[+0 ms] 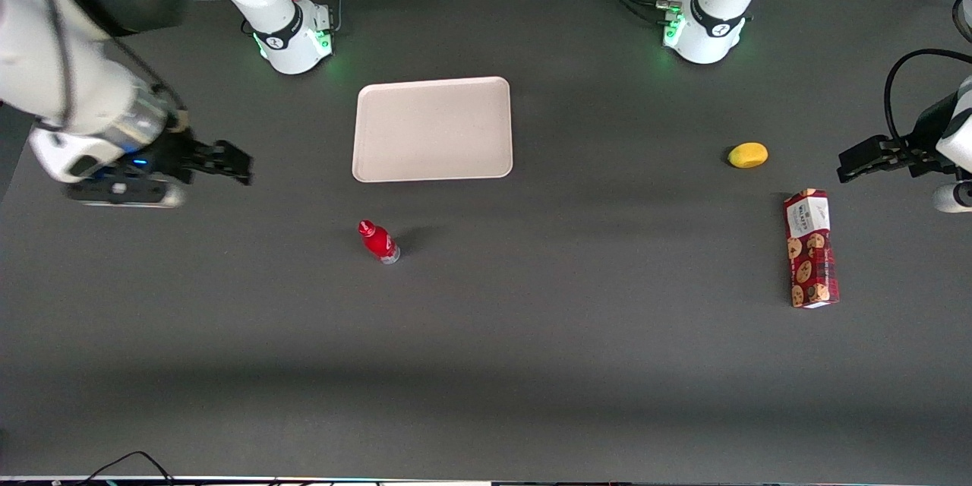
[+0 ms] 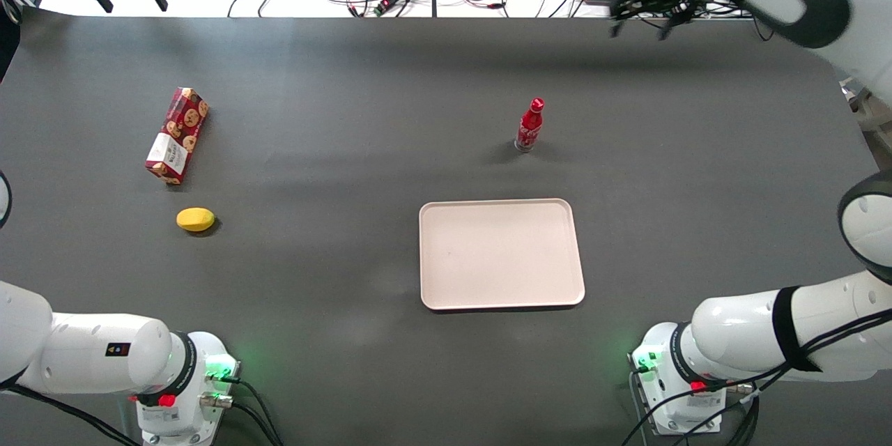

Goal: Place coke bottle on tray
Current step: 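Reach the open right gripper down to the red Coca-Cola bottle, then close the right gripper around the red bottle's neck and lift it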

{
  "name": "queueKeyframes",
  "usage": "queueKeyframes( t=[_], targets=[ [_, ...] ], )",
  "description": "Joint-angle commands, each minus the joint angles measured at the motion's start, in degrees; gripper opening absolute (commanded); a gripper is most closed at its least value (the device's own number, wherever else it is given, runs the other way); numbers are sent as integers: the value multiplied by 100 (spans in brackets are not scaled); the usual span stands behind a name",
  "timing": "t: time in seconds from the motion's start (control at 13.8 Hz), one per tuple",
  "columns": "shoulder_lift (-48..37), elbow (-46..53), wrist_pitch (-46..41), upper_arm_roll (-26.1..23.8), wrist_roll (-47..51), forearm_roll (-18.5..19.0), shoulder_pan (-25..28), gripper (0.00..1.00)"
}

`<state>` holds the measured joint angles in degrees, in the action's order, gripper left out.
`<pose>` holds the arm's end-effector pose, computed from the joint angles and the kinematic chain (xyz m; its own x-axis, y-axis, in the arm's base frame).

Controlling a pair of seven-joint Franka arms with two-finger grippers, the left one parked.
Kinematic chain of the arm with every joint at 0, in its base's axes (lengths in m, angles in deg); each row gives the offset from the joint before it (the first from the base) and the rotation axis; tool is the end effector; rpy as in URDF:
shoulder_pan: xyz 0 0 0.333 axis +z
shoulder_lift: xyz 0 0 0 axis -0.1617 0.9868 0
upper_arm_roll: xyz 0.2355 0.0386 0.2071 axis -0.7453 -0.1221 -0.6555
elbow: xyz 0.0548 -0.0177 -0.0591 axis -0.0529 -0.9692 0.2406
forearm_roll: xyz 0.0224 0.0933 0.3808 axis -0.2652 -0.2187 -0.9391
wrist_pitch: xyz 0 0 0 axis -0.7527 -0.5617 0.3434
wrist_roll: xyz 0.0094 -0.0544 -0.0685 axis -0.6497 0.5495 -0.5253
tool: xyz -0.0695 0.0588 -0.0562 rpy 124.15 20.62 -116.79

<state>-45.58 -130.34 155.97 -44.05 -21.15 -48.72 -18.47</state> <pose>0.5554 0.1572 0.5450 0.9964 -0.0763 -0.0381 -0.0772 -0.9967 -0.0236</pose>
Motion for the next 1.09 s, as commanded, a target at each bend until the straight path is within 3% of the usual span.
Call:
queueKeyframes(
  t=[0.0,0.15,0.29,0.65,1.02],
  targets=[
    [723,255,326,-352,549,202,82,100],
    [1067,124,651,-747,944,641,109,100],
    [1330,-69,1117,-915,1445,792,196,100],
    [2008,-552,1908,-1144,2053,1653,232,100],
    [2035,-1195,2621,-1144,2097,1671,214,100]
  ],
)
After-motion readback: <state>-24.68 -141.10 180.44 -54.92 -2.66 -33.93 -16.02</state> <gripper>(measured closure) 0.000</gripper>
